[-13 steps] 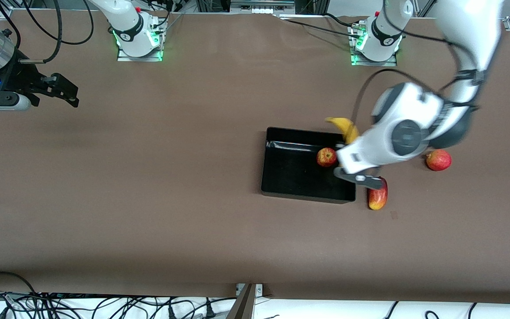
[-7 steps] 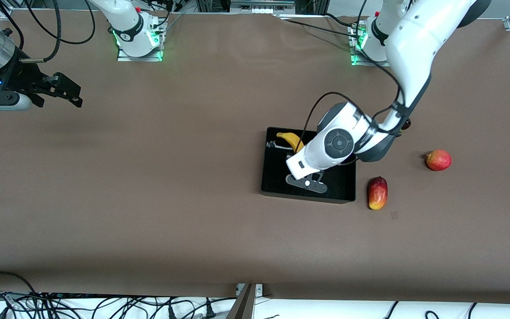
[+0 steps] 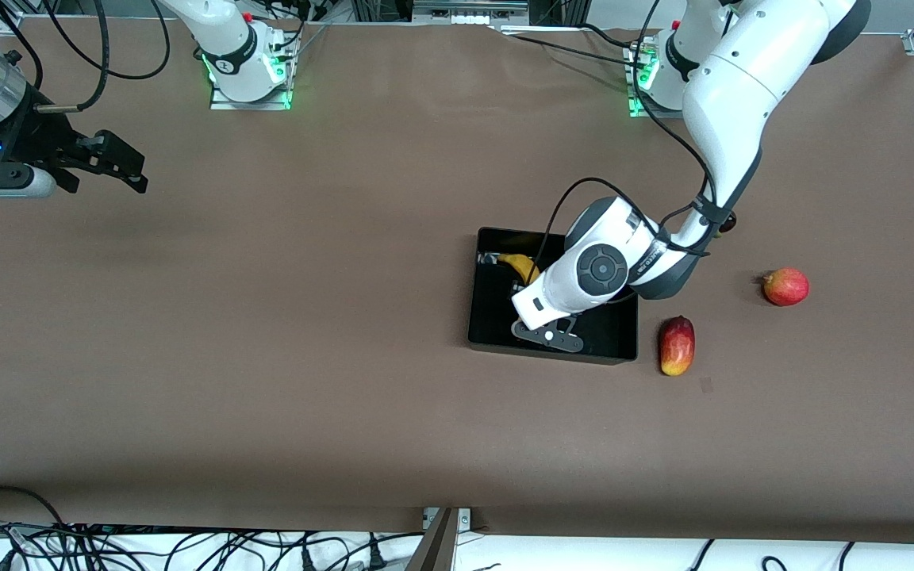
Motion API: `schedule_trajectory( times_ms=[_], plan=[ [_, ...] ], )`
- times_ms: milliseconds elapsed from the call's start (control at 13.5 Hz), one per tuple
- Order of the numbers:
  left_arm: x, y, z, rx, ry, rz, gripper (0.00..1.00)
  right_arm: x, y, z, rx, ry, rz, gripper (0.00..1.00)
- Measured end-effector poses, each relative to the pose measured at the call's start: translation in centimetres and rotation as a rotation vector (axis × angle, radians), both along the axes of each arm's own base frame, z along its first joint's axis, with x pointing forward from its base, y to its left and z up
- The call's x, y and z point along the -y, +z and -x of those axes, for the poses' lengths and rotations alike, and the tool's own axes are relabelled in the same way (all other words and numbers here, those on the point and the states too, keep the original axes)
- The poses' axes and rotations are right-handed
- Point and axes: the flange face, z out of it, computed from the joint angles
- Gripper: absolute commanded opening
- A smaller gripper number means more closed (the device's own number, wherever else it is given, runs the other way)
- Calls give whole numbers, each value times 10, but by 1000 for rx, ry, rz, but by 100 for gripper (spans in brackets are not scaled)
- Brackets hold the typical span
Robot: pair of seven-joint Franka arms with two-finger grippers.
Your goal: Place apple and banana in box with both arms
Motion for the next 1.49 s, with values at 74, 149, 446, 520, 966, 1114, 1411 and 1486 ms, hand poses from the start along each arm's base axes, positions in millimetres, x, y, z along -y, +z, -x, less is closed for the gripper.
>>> schedule_trajectory(
  times_ms=[74,149,446,520,966,1114,1411,1486],
  plan=[
    [-8,20,-5,-15,8,-28,100,0,0,0,0,0,0,100],
    [-19,49,-10,-25,20,-60,100,0,0,0,0,0,0,100],
    [-119,203,-17,-53,125,-208,100,0,1,0,2,0,0,100],
    [-152,232,-15,-66,145,-230,100,0,1,0,2,0,0,100],
    [-270,315,-4,-49,74,-218,100,0,1,0,2,0,0,100],
    [-286,339,19,-14,85,-204,100,0,1,-1,3,0,0,100],
    [-311,364,60,57,147,-193,100,0,1,-1,3,0,0,100],
    [-311,361,64,66,155,-192,100,0,1,-1,3,0,0,100]
  ],
)
